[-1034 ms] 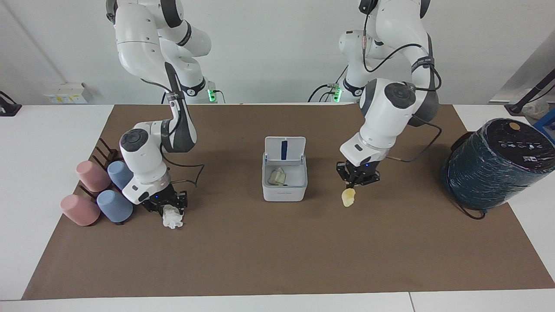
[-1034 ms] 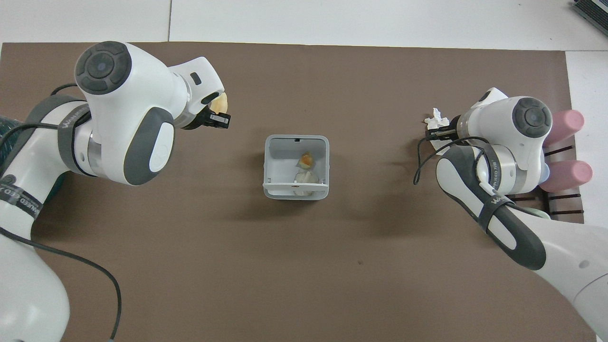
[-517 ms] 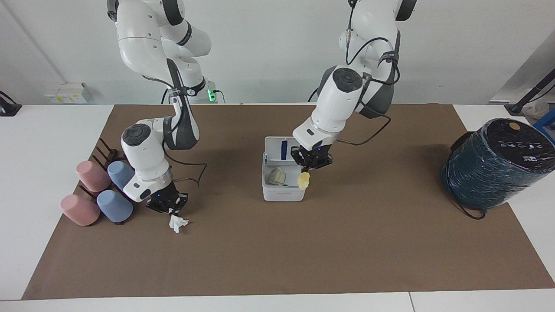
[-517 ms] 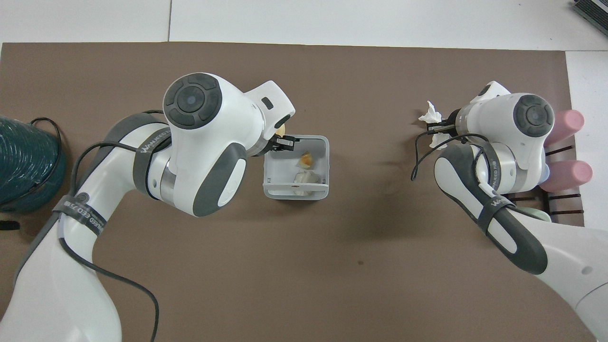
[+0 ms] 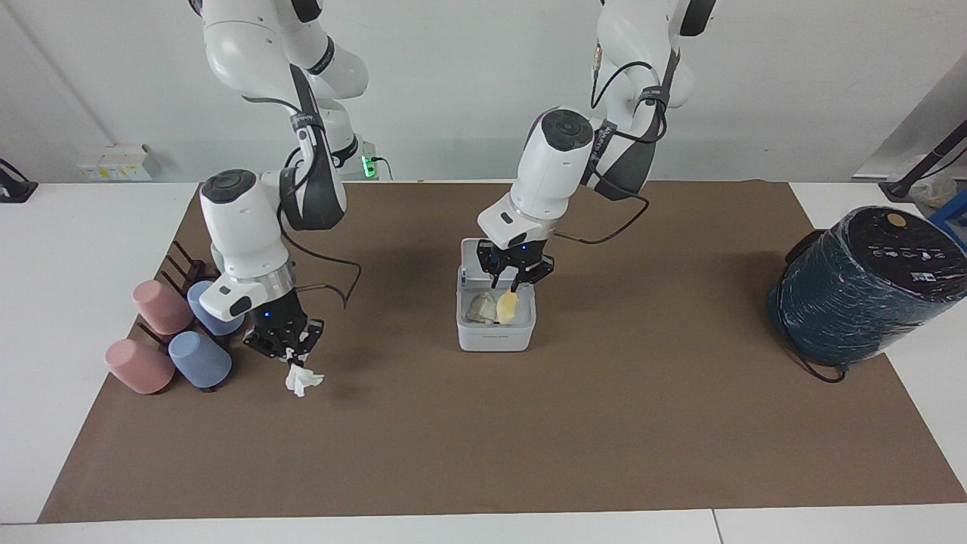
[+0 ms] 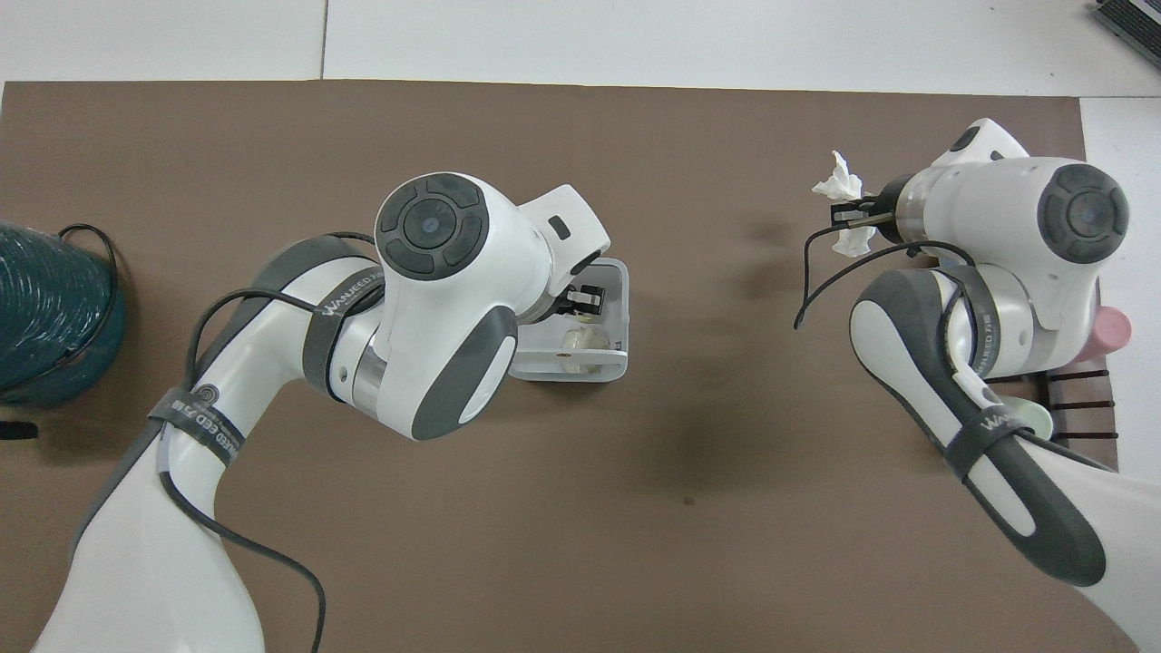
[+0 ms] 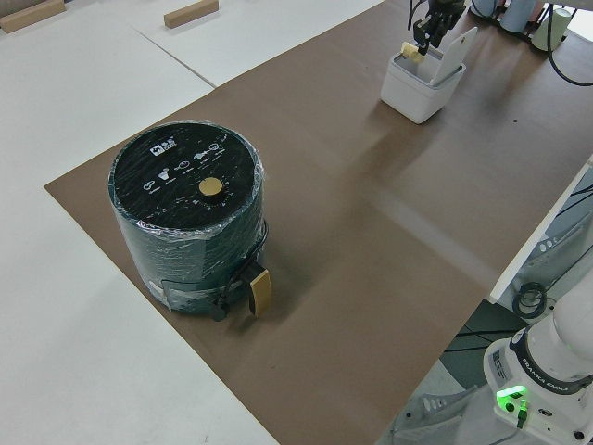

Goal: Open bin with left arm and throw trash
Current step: 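Carry the cream paper over the bin and release it with the left gripper, then drop the tissue into the bin with the right gripper while the left gripper withdraws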

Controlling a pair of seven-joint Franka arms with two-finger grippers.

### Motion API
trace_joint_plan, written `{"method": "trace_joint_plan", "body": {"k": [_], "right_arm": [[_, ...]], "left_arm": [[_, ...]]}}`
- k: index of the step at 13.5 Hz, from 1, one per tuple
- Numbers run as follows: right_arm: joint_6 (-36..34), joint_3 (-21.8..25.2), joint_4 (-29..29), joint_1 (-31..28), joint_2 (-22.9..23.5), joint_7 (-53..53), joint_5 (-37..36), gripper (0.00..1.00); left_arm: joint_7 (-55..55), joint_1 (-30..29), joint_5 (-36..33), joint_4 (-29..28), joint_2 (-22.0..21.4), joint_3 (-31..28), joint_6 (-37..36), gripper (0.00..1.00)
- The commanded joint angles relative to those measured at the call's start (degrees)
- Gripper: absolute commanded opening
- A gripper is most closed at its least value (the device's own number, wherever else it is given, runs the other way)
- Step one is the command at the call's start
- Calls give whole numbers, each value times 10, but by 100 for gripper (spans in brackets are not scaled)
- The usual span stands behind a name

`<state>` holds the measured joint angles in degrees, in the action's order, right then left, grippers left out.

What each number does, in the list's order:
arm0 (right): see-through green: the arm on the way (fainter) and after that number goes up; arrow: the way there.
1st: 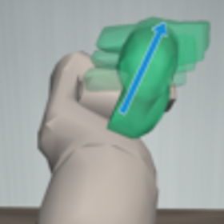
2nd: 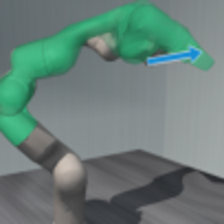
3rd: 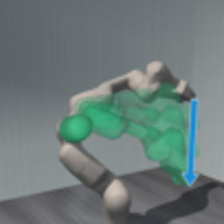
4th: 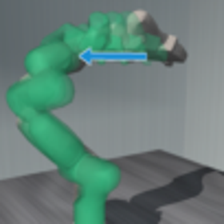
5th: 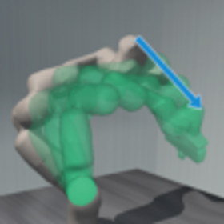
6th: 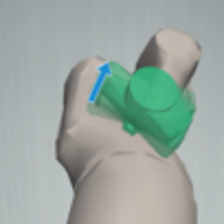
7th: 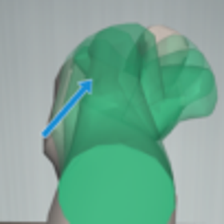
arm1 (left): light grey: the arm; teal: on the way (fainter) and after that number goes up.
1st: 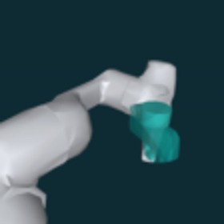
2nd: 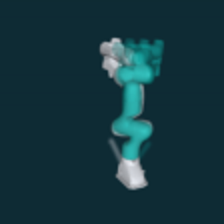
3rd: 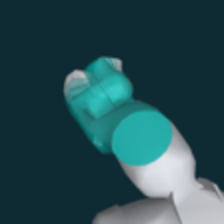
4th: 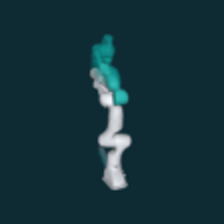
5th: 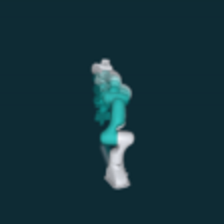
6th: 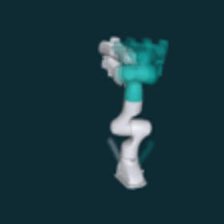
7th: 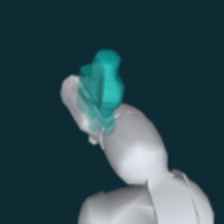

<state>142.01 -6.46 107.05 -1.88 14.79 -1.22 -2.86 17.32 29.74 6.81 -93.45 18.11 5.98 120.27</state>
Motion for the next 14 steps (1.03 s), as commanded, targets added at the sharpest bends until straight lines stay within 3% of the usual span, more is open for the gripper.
{"method": "trace_joint_plan", "body": {"k": [1,4,8,10,14], "right_arm": [[-53,-11,14,-4,-58,10,0,0],[-97,-31,14,-5,-94,16,2,0],[-85,-91,11,-4,-86,100,1,0],[-48,-126,11,2,-70,136,1,0],[7,-126,6,99,-36,249,0,0]], "left_arm": [[2,8,10,-9,-16,-10,-17,75],[1,0,10,2,-20,-13,-33,75],[-8,-71,9,52,-32,-18,-129,76],[-8,-121,7,75,-33,-18,-166,82],[-52,-218,5,75,-88,-20,-204,83]]}}
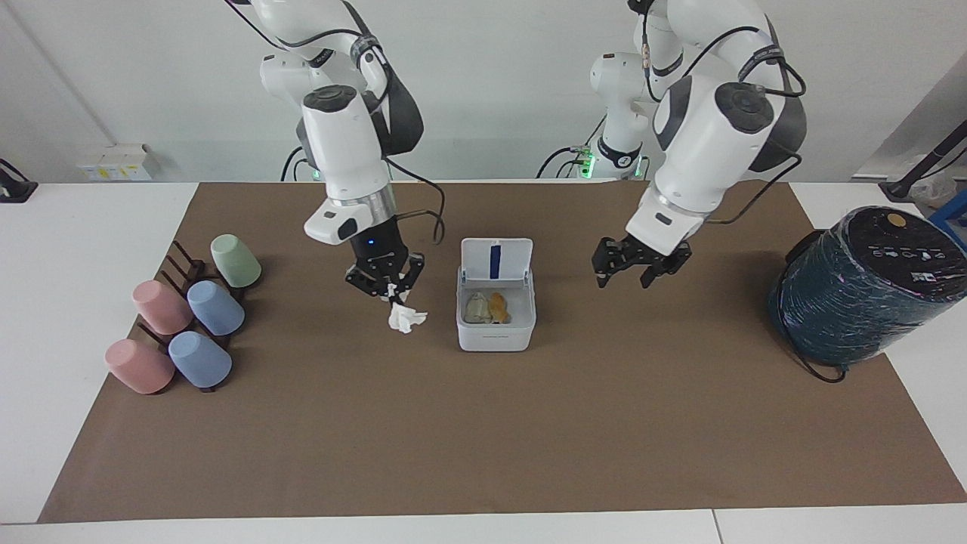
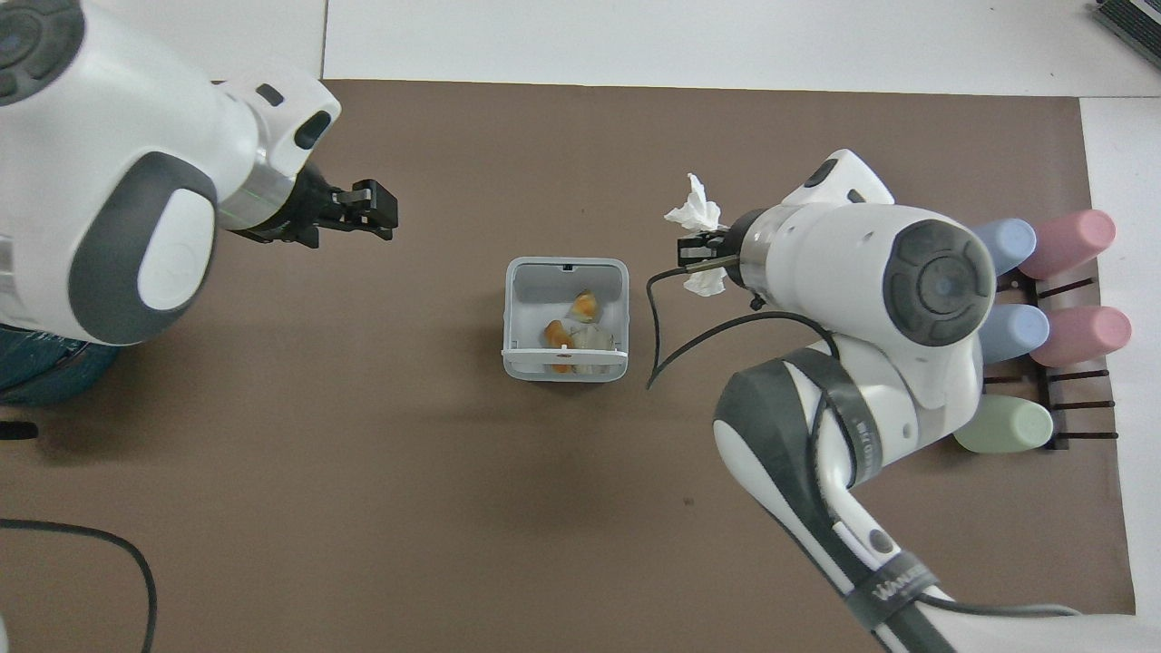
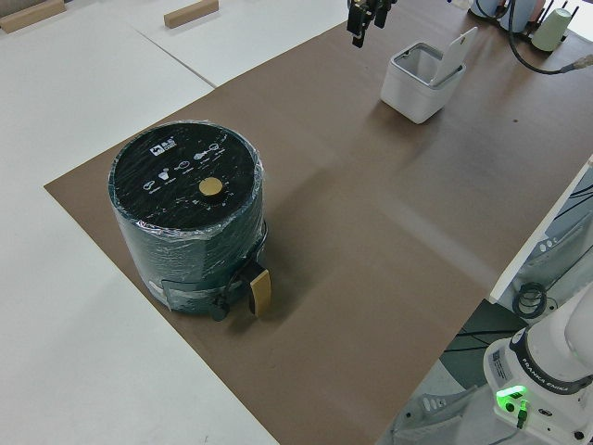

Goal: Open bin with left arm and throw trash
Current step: 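Drop the tissue into the bin with the right gripper while the left gripper withdraws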

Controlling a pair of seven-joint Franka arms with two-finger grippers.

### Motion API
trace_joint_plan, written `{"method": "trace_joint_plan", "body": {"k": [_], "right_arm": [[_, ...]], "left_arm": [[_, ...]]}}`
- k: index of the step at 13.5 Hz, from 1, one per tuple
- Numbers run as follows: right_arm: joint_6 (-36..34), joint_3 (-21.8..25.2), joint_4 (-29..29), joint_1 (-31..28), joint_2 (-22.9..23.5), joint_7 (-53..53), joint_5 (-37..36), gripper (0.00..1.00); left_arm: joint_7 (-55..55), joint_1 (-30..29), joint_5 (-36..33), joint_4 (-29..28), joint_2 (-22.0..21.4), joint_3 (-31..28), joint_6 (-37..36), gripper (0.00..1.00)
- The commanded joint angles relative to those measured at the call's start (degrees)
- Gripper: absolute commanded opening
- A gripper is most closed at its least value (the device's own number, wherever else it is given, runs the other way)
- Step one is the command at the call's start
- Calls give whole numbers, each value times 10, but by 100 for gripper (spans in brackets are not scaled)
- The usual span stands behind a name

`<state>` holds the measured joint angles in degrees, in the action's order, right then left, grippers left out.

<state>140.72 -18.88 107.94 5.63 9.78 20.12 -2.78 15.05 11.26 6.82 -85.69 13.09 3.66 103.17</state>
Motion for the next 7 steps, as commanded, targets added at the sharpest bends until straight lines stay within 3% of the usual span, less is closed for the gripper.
{"method": "trace_joint_plan", "body": {"k": [1,4,5,6,7], "right_arm": [[29,-2,-8,43,24,50,-6,0],[33,-1,-16,73,45,65,-9,0],[31,-1,-15,75,46,66,-9,38],[31,-1,-16,75,45,69,-9,99],[29,-1,-19,75,45,78,-9,100]], "left_arm": [[-56,-53,2,-2,-54,1,-52,83],[-85,-103,-1,5,-84,3,-116,83],[-91,-114,-1,8,-96,3,-143,83],[-105,-120,-12,9,-106,3,-168,82],[-118,-120,-41,12,-115,4,-189,82]]}}
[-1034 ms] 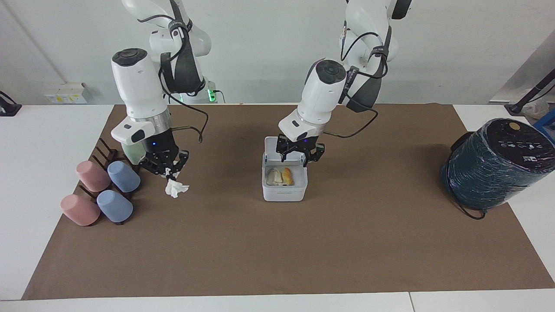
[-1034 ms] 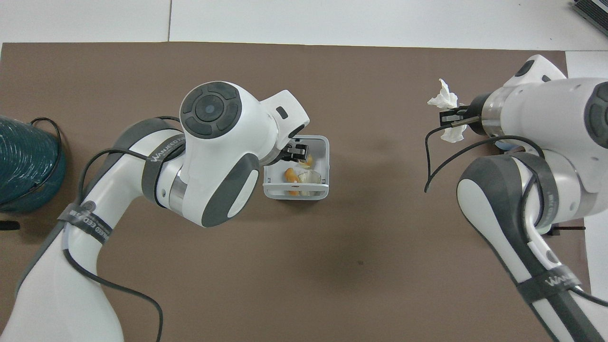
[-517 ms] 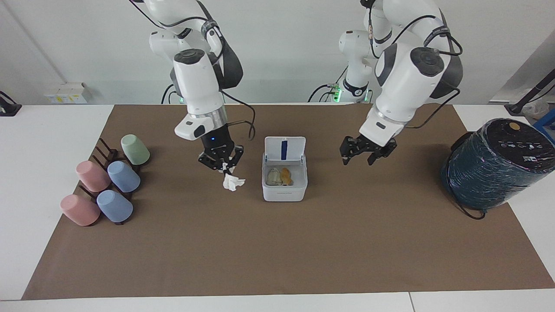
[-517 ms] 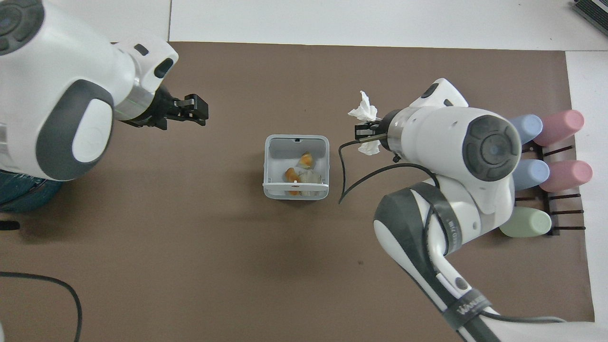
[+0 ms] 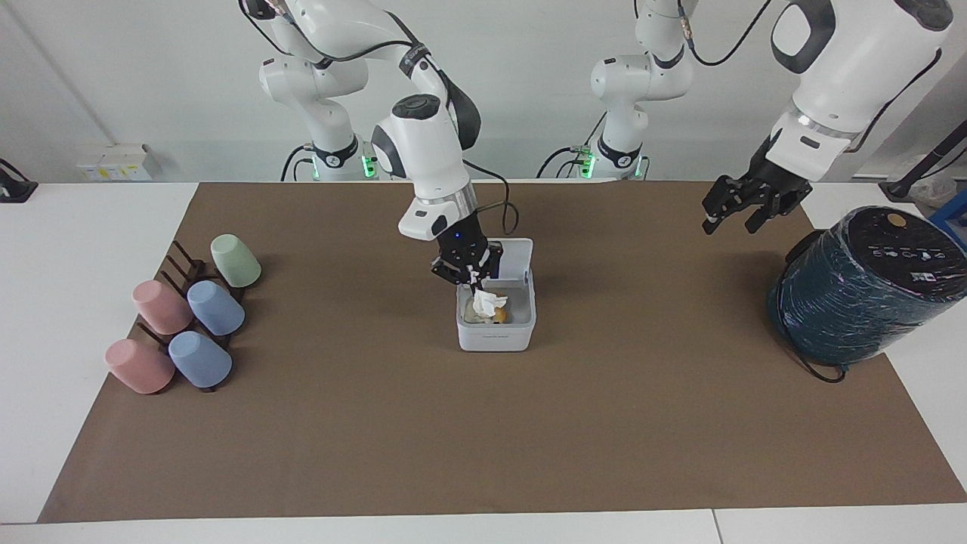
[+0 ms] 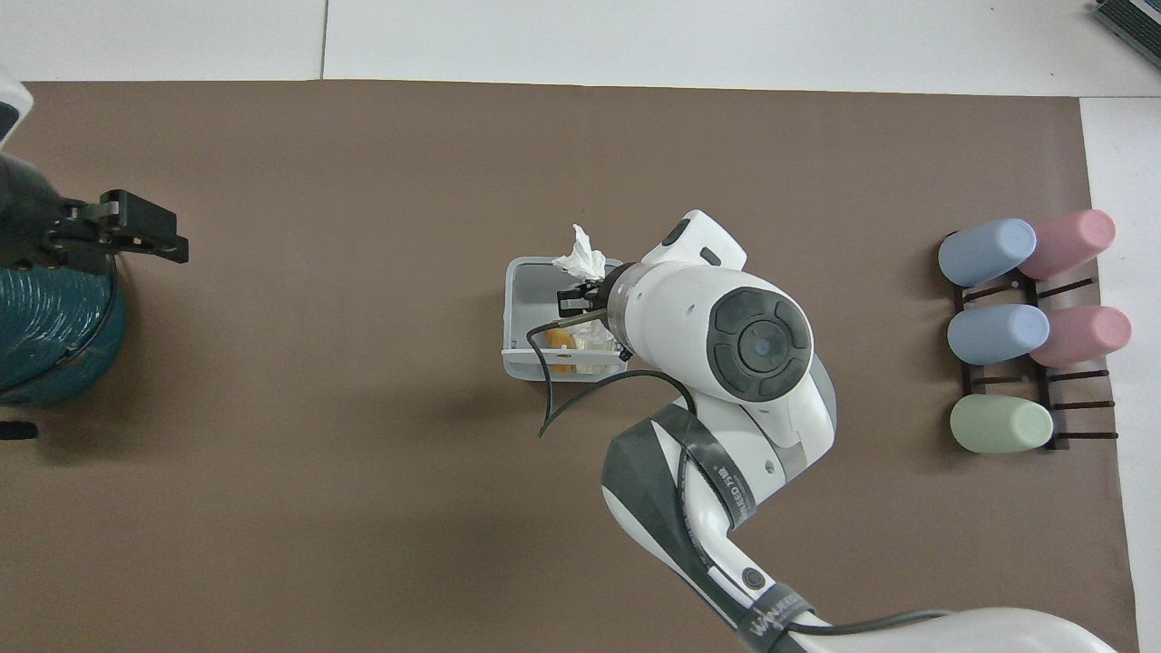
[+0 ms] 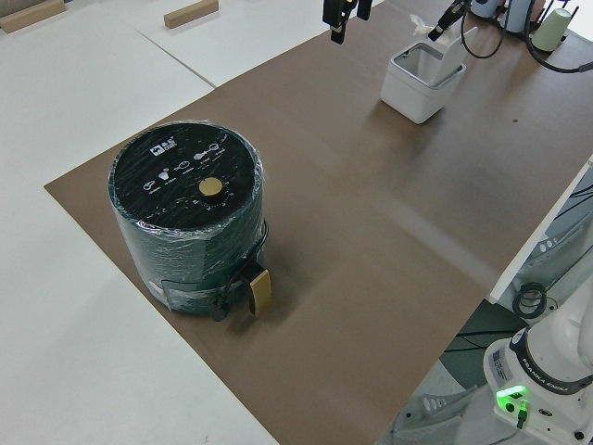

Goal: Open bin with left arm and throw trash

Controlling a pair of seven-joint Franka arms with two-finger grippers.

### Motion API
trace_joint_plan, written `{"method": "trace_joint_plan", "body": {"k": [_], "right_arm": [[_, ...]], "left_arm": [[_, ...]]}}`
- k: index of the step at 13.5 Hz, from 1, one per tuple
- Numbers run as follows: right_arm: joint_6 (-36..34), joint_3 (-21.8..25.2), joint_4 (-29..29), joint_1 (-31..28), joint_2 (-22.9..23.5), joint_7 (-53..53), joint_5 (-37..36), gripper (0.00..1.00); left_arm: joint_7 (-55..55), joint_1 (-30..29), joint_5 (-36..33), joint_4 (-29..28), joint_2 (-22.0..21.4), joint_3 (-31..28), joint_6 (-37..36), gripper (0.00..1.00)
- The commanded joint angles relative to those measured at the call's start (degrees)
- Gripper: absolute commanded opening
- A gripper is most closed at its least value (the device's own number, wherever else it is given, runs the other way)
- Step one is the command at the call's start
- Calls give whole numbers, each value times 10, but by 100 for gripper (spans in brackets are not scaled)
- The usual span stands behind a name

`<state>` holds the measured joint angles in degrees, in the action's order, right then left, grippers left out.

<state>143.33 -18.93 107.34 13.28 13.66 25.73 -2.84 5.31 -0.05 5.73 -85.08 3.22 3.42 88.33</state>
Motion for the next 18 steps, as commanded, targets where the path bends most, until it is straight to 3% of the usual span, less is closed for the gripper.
{"method": "trace_joint_plan", "body": {"k": [1,8,10,15,18], "right_arm": [[-1,-1,-14,0,7,31,-9,100],[-48,4,-14,-11,-29,35,-9,100],[-70,5,-13,-46,-58,33,-9,100],[-155,4,-15,-103,-137,23,-9,100],[-211,6,-41,-127,-145,8,-9,100]], "left_arm": [[-26,-1,-56,6,-27,9,-50,81],[-28,1,-71,-40,-70,16,-27,86],[-26,1,-71,-46,-71,15,3,100],[-24,-3,-71,-46,-70,14,1,100],[-24,-2,-71,-45,-70,14,1,100]]}}
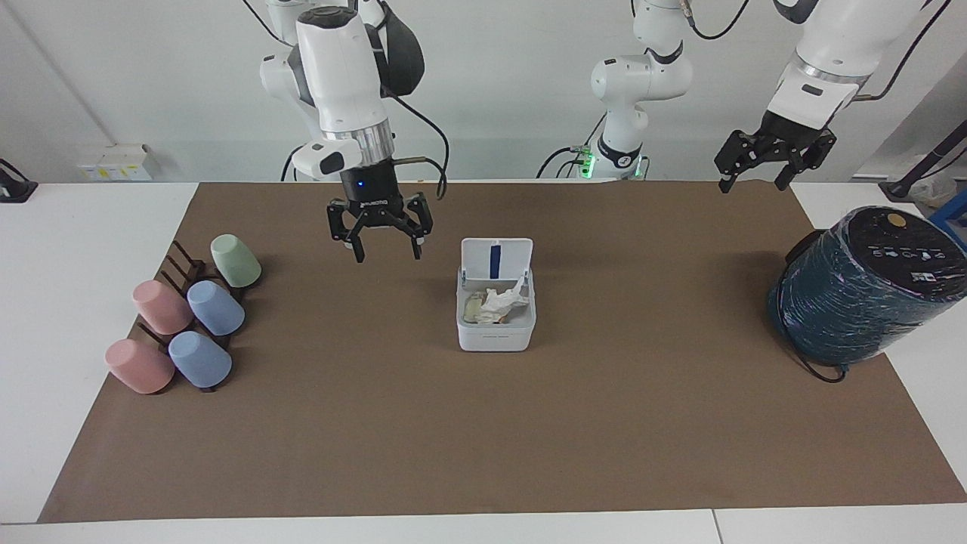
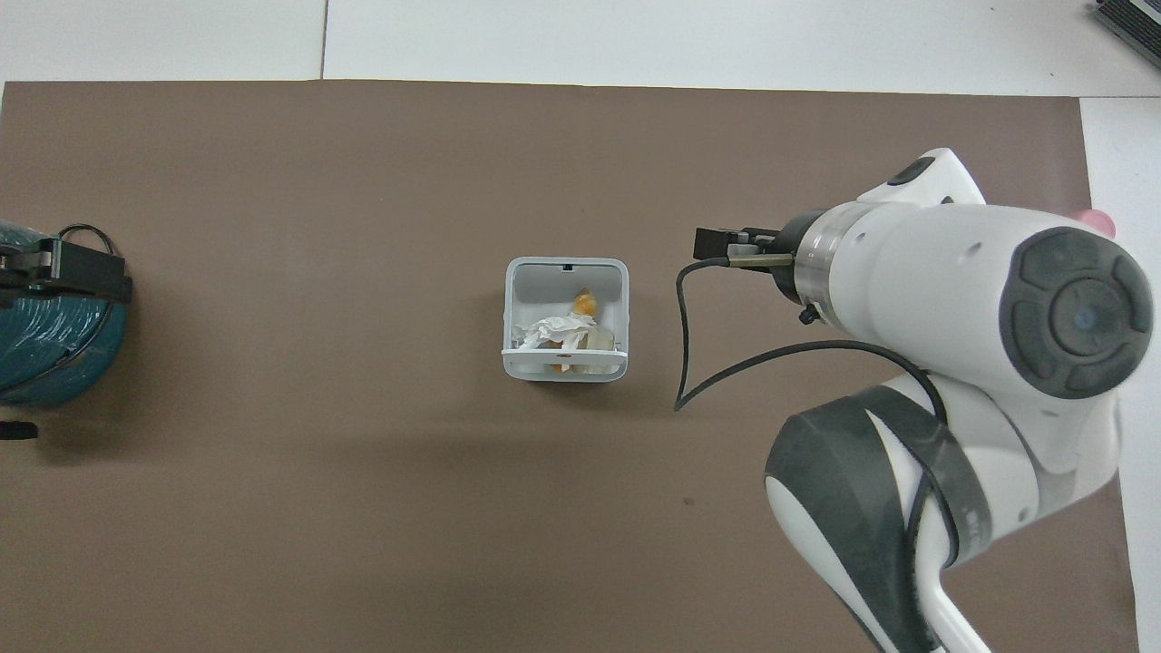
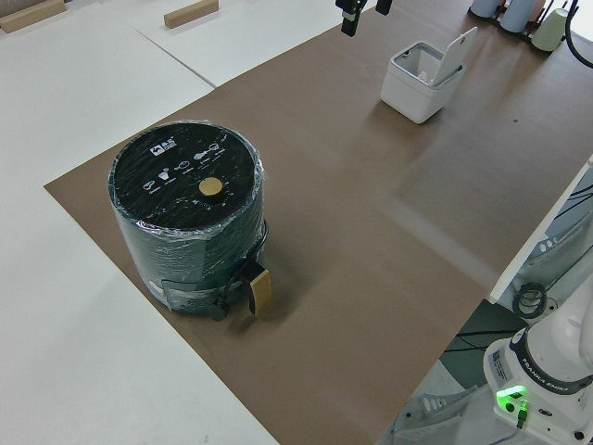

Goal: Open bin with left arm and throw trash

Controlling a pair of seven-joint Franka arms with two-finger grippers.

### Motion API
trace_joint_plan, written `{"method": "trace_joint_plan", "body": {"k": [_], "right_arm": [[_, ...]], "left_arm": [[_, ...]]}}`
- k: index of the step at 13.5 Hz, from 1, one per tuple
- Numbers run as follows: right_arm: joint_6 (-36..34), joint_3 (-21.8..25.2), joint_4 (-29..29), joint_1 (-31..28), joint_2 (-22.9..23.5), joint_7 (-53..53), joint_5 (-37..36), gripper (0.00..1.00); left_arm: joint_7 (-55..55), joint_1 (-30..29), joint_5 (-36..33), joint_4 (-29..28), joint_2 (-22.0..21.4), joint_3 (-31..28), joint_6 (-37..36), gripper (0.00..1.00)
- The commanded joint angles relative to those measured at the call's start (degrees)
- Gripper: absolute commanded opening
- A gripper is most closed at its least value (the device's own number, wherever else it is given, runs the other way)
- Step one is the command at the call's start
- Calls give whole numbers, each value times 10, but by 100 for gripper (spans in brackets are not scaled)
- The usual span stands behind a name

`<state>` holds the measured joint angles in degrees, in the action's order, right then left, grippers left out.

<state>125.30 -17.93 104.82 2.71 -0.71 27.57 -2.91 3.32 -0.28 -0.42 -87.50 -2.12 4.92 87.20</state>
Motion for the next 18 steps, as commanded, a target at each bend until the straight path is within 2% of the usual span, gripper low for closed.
{"method": "trace_joint_plan", "body": {"k": [1,5,9,13,15,18], "right_arm": [[-54,-7,-28,-34,-2,-22,-6,100],[-132,-4,-63,-68,-7,-92,4,100],[-236,61,-120,-47,-8,-124,3,100],[-287,109,-123,-34,-11,-151,4,100],[-301,152,-120,-8,-17,-156,5,100],[-320,156,-115,-5,-22,-169,5,100]], "left_arm": [[-5,-1,-10,-21,-17,-1,12,100],[-7,4,-10,-21,-17,0,15,100],[-8,3,-10,-21,-17,0,15,100],[-9,3,-10,-21,-17,0,17,100],[-9,0,-9,-21,-17,0,19,100],[-8,-3,-9,-30,-19,-1,36,100]]}}
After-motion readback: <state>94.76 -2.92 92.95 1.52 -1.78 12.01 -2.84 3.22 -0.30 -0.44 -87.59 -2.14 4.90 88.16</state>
